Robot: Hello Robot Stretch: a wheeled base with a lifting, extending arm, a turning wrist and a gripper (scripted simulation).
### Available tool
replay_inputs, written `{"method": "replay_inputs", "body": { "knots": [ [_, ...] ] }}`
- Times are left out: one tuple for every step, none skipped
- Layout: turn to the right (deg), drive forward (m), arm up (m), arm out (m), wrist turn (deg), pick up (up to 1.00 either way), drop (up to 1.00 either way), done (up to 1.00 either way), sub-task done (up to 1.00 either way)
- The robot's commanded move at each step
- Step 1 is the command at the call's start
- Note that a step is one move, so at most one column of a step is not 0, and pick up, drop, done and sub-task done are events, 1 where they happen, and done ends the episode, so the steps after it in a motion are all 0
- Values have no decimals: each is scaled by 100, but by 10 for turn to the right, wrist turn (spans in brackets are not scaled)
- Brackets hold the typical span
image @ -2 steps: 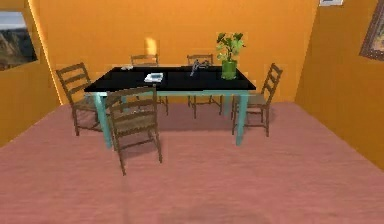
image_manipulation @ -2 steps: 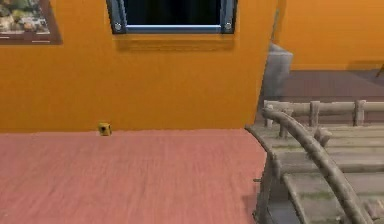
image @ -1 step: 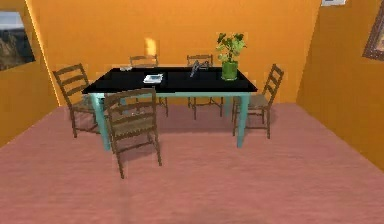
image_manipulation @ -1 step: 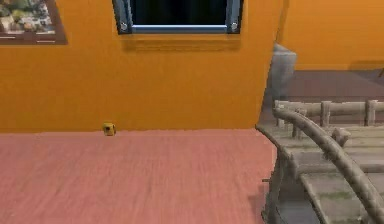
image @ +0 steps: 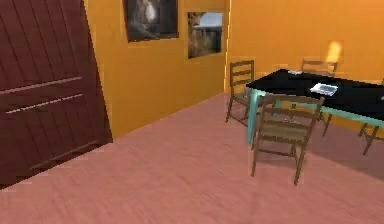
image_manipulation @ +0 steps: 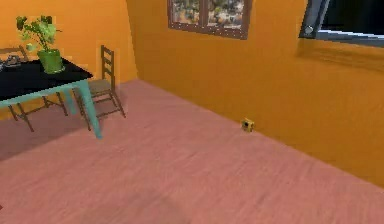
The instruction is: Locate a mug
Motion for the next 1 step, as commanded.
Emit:
{"method": "replay_inputs", "body": {
  "knots": [
    [-210, 0, 0, 0, 0, 0, 0, 0, 0]
  ]
}}
